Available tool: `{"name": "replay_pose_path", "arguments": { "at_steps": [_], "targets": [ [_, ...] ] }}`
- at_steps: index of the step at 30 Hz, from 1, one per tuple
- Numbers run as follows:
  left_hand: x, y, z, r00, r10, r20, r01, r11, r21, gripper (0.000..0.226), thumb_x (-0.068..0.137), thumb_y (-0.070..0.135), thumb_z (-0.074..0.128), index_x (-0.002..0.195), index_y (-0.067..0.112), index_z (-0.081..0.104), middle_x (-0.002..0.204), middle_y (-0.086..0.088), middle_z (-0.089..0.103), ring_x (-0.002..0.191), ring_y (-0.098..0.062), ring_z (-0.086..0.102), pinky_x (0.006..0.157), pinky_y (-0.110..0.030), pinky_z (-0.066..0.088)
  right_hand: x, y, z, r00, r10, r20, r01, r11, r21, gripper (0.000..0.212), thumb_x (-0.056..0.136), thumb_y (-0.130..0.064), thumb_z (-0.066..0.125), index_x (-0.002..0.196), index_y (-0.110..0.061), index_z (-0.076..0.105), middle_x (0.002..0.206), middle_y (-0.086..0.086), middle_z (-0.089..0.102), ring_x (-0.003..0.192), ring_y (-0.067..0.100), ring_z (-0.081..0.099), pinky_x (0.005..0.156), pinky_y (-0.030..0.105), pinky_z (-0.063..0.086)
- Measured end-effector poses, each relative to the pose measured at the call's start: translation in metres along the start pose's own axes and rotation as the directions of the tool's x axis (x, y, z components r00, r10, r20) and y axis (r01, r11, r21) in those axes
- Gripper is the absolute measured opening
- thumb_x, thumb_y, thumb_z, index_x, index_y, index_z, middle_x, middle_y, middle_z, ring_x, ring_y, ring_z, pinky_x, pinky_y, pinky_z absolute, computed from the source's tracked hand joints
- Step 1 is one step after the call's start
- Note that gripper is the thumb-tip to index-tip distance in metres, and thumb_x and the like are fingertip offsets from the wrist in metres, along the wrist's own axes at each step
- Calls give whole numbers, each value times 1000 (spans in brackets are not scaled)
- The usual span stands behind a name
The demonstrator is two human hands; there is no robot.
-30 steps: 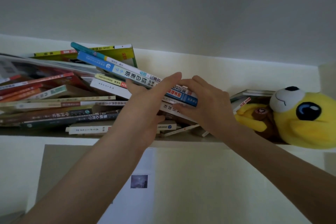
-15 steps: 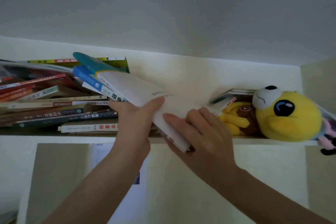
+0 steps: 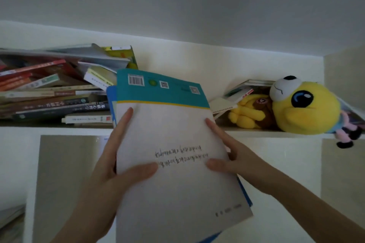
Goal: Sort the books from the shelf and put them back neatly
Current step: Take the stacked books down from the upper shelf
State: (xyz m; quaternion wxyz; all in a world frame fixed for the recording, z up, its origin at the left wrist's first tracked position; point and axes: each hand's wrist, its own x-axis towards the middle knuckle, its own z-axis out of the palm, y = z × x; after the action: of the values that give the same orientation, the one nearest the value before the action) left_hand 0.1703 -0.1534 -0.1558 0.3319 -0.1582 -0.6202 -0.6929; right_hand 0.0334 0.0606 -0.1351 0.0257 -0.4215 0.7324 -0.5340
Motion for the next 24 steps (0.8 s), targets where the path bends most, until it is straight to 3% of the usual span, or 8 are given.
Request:
{"name": "replay_pose_path", "arguments": {
  "at_steps": [4, 7, 10, 12, 14, 17, 20, 24],
  "targets": [
    [-16, -26, 1, 996, 36, 83, -47, 989, 142, 81, 57, -1, 74, 103, 63, 57, 94, 39, 59, 84, 0, 66, 54, -23, 57, -36, 31, 6, 994, 45, -100, -32, 991, 130, 95, 65, -14, 81, 130, -66, 33, 120, -14, 61, 103, 16, 67, 76, 41, 59],
    [-28, -53, 9, 988, 46, 148, -78, 972, 221, 82, 54, 6, 89, 101, 65, 56, 99, 41, 56, 89, 6, 63, 60, -16, 55, -64, 57, 10, 983, 50, -177, -17, 983, 183, 98, 62, -7, 81, 127, -66, 36, 122, -16, 60, 105, 17, 66, 72, 39, 59],
    [-44, -88, 23, 981, 11, 192, -65, 959, 275, 75, 60, 16, 86, 103, 68, 52, 105, 43, 52, 95, 10, 60, 66, -17, 56, -97, 89, 11, 958, 74, -278, -23, 983, 183, 99, 58, -5, 82, 124, -64, 40, 122, -25, 55, 106, 10, 64, 73, 36, 59],
    [-58, -114, 33, 968, -46, 245, -27, 957, 288, 73, 63, 20, 81, 108, 67, 48, 112, 43, 49, 101, 10, 58, 72, -21, 57, -123, 114, 13, 936, 151, -317, -81, 972, 222, 99, 57, -4, 82, 124, -64, 39, 123, -27, 51, 106, 8, 63, 73, 36, 59],
    [-74, -147, 40, 950, -117, 290, 26, 954, 299, 73, 62, 22, 77, 111, 66, 46, 111, 46, 48, 103, 13, 55, 76, -15, 55, -151, 143, 18, 909, 267, -319, -174, 941, 292, 101, 57, -4, 86, 124, -65, 40, 130, -20, 48, 111, 14, 61, 76, 42, 59],
    [-95, -208, 49, 886, -316, 340, 201, 922, 331, 74, 65, 28, 83, 111, 69, 42, 112, 49, 45, 103, 15, 54, 79, -15, 53, -191, 195, 27, 838, 444, -318, -317, 869, 379, 99, 57, -2, 88, 123, -62, 46, 137, -19, 43, 117, 16, 57, 77, 41, 58],
    [-123, -282, 52, 768, -521, 372, 389, 841, 375, 76, 59, 37, 78, 117, 69, 38, 120, 45, 44, 111, 9, 52, 90, -25, 52, -223, 254, 44, 756, 602, -256, -503, 785, 361, 99, 61, -9, 87, 126, -65, 38, 137, -18, 37, 117, 18, 54, 82, 44, 58],
    [-162, -376, 47, 632, -690, 353, 535, 718, 446, 79, 61, 31, 74, 121, 67, 38, 131, 25, 41, 119, -9, 50, 98, -39, 48, -250, 332, 74, 611, 763, -211, -727, 646, 232, 98, 73, -9, 79, 131, -59, 18, 138, -10, 32, 106, 5, 51, 71, 22, 57]
  ]
}}
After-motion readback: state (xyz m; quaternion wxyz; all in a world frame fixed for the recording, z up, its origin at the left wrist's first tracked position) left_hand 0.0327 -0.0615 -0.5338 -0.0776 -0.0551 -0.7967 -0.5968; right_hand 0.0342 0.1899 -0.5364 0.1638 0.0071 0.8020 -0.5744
